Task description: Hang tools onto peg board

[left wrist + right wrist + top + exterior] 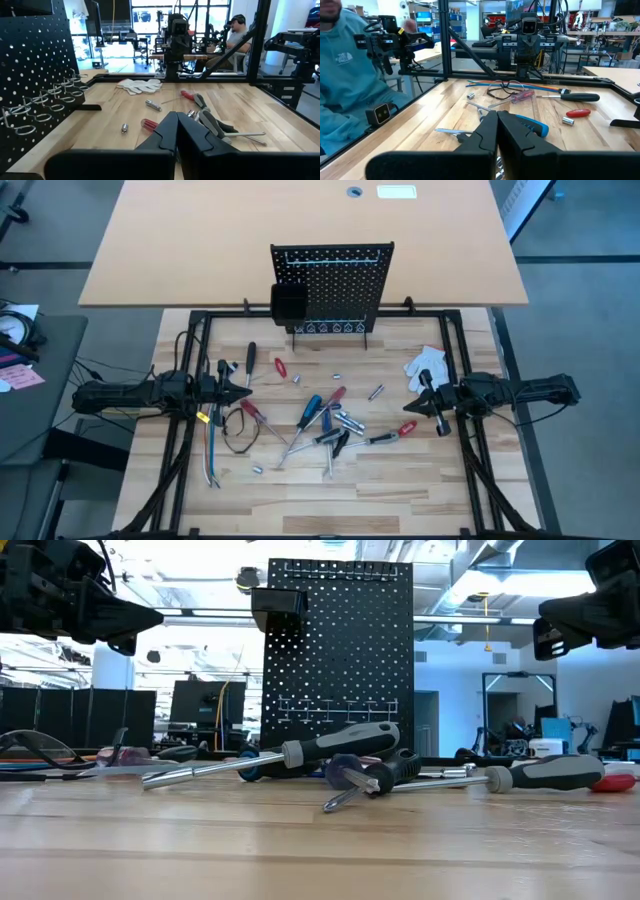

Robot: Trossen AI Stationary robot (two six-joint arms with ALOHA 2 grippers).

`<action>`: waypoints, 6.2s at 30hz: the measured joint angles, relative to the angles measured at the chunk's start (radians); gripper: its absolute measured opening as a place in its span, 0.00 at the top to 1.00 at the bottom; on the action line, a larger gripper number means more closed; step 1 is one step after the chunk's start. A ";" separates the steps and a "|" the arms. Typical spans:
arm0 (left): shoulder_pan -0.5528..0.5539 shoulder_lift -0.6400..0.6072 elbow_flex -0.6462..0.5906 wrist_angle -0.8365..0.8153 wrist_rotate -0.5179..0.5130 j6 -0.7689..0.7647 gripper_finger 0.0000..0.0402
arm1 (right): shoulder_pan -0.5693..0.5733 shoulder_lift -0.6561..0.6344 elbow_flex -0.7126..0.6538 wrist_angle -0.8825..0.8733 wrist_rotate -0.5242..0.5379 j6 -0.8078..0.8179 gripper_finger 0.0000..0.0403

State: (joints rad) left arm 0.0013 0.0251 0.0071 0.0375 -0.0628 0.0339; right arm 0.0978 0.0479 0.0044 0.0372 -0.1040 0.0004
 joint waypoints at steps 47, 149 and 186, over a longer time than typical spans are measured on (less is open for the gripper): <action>-0.019 0.044 0.027 0.018 -0.161 -0.283 1.00 | 0.000 0.000 0.000 0.000 0.000 0.000 0.96; -0.302 1.563 0.927 -0.204 -0.388 -0.608 0.96 | 0.000 0.000 0.000 0.000 0.000 0.000 0.96; -0.374 1.779 0.849 -0.070 -0.353 -0.707 0.71 | 0.000 -0.002 0.000 0.001 0.000 0.000 0.96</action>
State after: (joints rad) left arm -0.3729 1.8037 0.8558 -0.0328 -0.4156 -0.6732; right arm 0.0978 0.0460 0.0044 0.0378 -0.1041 0.0004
